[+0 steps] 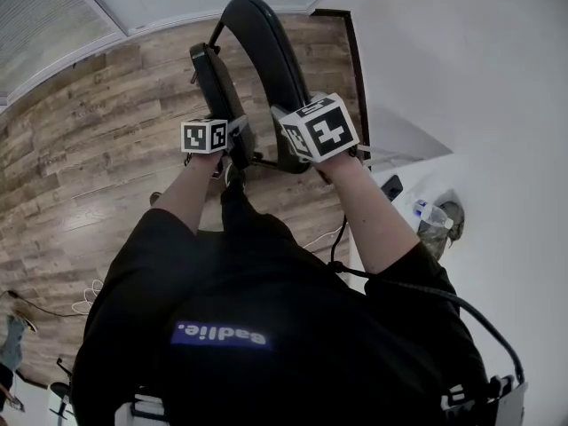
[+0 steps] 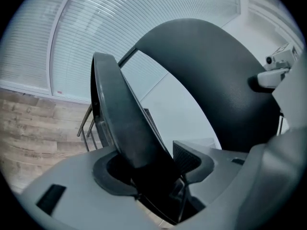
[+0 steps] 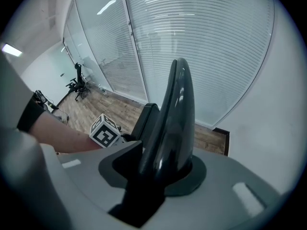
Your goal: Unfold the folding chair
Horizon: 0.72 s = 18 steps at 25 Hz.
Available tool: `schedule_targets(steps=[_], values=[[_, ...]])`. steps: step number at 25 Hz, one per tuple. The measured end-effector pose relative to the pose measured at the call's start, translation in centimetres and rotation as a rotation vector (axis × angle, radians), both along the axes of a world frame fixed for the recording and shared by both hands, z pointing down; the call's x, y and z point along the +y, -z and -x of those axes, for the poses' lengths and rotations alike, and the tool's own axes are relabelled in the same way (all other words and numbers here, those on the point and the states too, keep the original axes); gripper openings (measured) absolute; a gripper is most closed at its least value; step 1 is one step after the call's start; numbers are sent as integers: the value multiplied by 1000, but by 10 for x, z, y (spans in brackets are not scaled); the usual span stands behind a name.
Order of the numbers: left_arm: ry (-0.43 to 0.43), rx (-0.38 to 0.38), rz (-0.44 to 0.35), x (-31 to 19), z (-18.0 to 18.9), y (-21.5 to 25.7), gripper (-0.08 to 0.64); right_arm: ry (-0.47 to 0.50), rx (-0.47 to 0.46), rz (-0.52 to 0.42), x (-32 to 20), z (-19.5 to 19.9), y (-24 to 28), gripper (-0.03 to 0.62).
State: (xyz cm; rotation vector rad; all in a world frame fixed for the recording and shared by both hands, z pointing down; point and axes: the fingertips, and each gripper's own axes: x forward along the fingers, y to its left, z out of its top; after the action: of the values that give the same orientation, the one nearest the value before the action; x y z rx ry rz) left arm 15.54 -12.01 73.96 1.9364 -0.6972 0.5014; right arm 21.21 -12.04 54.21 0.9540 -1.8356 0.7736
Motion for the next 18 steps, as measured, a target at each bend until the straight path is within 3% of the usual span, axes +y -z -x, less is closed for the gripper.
schedule_targets(steps=[7, 18], values=[[106, 40, 13, 10, 68, -17, 239, -14, -34, 10, 1, 10, -9, 92], [352, 52, 146, 22, 204, -92, 235, -22, -99, 31, 1, 52, -40, 91]])
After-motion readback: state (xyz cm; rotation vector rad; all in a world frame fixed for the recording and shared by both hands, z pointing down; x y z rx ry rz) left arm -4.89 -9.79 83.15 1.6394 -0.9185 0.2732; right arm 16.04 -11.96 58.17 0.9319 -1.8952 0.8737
